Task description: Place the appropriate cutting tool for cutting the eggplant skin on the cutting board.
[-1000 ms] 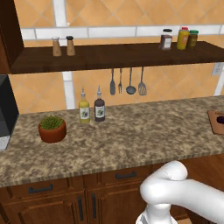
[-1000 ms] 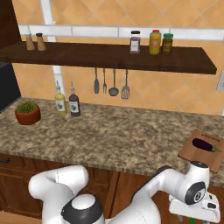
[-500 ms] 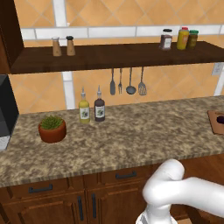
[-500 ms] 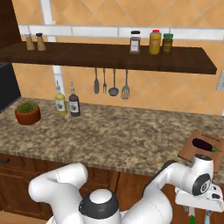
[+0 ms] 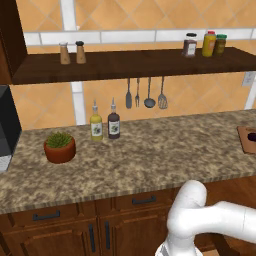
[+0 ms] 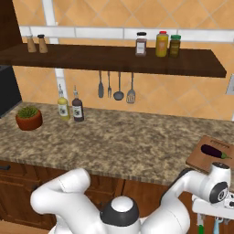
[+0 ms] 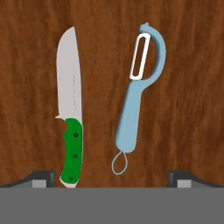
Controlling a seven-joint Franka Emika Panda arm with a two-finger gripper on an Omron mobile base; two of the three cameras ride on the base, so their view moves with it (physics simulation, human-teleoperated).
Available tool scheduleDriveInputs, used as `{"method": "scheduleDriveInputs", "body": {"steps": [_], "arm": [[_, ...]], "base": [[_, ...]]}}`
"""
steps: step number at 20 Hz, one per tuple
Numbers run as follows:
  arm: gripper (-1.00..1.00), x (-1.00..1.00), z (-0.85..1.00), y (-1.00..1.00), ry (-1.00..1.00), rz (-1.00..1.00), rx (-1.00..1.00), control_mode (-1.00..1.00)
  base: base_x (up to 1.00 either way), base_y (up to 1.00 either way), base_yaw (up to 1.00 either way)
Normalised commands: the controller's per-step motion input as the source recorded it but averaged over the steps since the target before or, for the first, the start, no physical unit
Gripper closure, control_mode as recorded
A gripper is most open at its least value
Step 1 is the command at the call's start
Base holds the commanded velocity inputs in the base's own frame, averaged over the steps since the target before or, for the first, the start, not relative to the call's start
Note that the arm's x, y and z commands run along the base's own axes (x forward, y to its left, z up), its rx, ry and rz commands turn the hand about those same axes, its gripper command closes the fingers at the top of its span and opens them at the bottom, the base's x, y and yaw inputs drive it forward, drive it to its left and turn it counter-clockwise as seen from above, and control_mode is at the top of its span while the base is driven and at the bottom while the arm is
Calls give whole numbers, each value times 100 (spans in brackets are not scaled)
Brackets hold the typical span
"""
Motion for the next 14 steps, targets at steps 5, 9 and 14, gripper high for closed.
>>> {"method": "scheduleDriveInputs", "body": {"steps": [5,9,14], "arm": [[-100,18,-39,-38,0,0,0,-100],[-100,19,-52,-13,0,0,0,-100],[-100,14,-49,-1,0,1,1,-100]], "base": [[0,0,0],[0,0,0],[0,0,0]]}}
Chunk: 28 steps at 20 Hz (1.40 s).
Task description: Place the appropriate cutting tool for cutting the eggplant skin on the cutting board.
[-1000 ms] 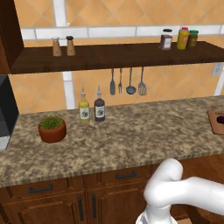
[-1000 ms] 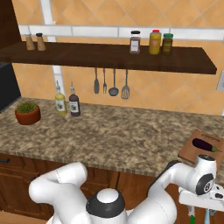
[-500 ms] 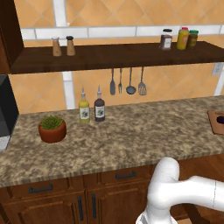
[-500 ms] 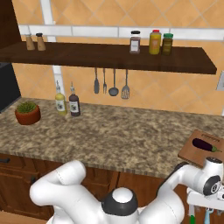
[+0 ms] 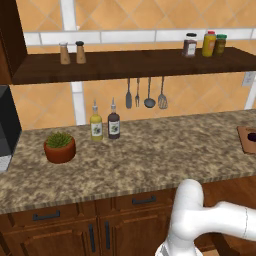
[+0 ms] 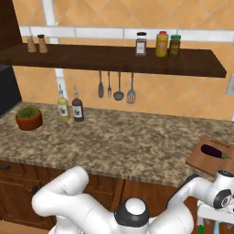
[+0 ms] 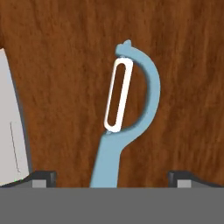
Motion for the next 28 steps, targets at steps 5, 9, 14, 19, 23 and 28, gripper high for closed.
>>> {"method": "scheduleDriveInputs", "body": {"steps": [5,9,14,19,23,28], "arm": [[100,0,-53,1,0,2,0,-100],[100,-2,-35,1,-1,1,0,-100],[100,-10,-3,8,0,0,0,-100],[100,-32,27,25,0,0,0,-100],[100,-60,71,29,0,-5,1,-100],[100,-59,76,48,5,-11,1,-100]], "base": [[0,0,0],[0,0,0],[0,0,0],[0,0,0],[0,0,0],[0,0,0]]}}
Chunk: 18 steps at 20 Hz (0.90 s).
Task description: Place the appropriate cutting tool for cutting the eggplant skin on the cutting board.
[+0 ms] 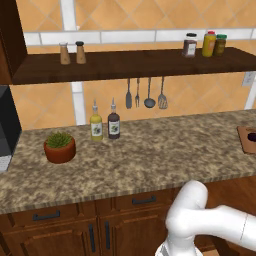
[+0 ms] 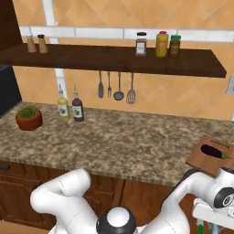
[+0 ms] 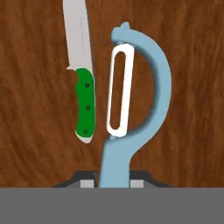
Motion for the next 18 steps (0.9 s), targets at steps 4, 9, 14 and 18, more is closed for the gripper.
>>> {"method": "scheduleDriveInputs", "body": {"steps": [4,9,14,18], "arm": [[100,-48,84,42,10,-10,0,-100],[100,-50,85,33,17,-10,0,-100],[100,-24,96,17,3,-9,0,-100],[100,8,100,0,0,-5,-2,-100]], "base": [[0,0,0],[0,0,0],[0,0,0],[0,0,0]]}}
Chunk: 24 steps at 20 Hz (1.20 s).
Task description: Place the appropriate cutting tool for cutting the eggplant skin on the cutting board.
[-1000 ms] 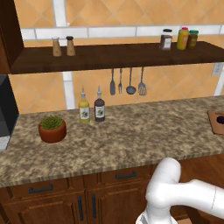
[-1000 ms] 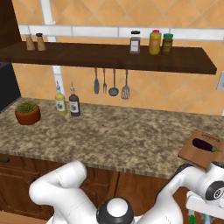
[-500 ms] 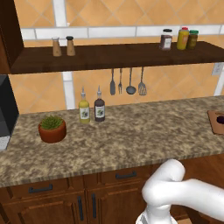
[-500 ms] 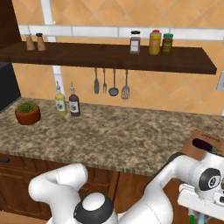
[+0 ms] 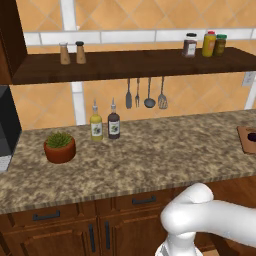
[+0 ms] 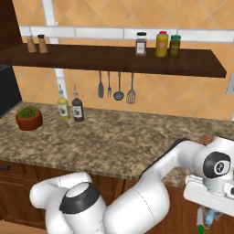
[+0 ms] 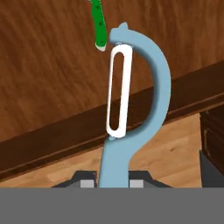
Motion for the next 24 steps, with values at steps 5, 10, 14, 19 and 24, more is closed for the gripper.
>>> {"method": "scheduleDriveInputs", "body": {"steps": [5,10,14,19,24], "arm": [[100,61,53,0,-13,0,0,-100],[100,70,1,0,-30,2,0,-100],[100,70,2,0,-25,7,0,-100],[100,58,-3,0,-25,8,-7,-100],[100,53,-24,0,-26,0,-22,-100]], "base": [[0,0,0],[0,0,0],[0,0,0],[0,0,0],[0,0,0]]}}
